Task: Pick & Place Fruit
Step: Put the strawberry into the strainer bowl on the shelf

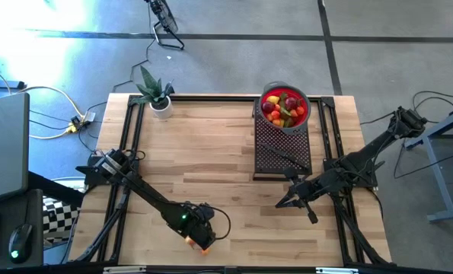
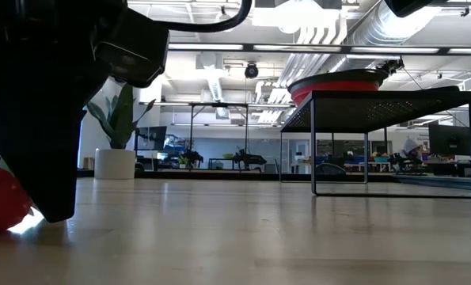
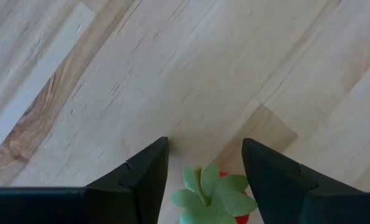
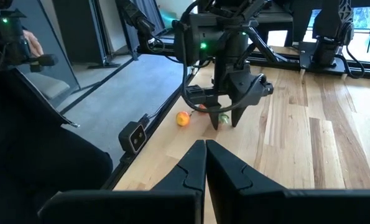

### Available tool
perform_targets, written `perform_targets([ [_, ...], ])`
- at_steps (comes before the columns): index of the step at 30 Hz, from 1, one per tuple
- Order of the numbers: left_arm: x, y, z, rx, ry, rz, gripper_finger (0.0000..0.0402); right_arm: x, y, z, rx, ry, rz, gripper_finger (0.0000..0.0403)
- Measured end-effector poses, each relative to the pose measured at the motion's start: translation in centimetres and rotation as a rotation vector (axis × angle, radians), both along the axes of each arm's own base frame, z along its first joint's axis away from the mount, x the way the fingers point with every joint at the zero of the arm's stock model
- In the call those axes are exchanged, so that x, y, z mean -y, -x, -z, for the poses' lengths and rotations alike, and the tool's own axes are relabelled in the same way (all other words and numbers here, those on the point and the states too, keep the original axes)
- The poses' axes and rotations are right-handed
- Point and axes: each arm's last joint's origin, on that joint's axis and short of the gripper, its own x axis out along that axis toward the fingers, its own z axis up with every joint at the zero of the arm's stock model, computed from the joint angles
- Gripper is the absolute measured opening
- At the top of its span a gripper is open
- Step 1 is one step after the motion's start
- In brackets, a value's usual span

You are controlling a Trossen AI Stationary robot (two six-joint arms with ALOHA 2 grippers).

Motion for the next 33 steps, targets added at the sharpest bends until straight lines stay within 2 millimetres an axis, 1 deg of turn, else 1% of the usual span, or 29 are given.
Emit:
perform_targets([
  [8,0.05,0.01,-0.01,-0.008,0.030,-0.042,0.0195,0.00,0.00,0.01,-0.001,0.000,0.000,0.0003],
  [20,0.06,0.01,-0.02,-0.006,0.031,-0.045,0.0192,0.02,0.01,0.07,-0.006,0.004,0.000,0.0003],
  [23,0.04,0.01,-0.01,-0.007,0.030,-0.045,0.0178,0.02,0.01,0.07,-0.006,0.005,0.000,0.0004],
  [29,0.08,-0.04,-0.02,0.000,0.033,-0.046,0.0131,0.01,0.02,0.07,-0.007,0.005,0.000,0.0004],
  [33,0.09,-0.07,-0.02,0.002,0.039,-0.060,0.0108,0.02,0.01,0.07,-0.007,0.005,0.000,0.0003],
])
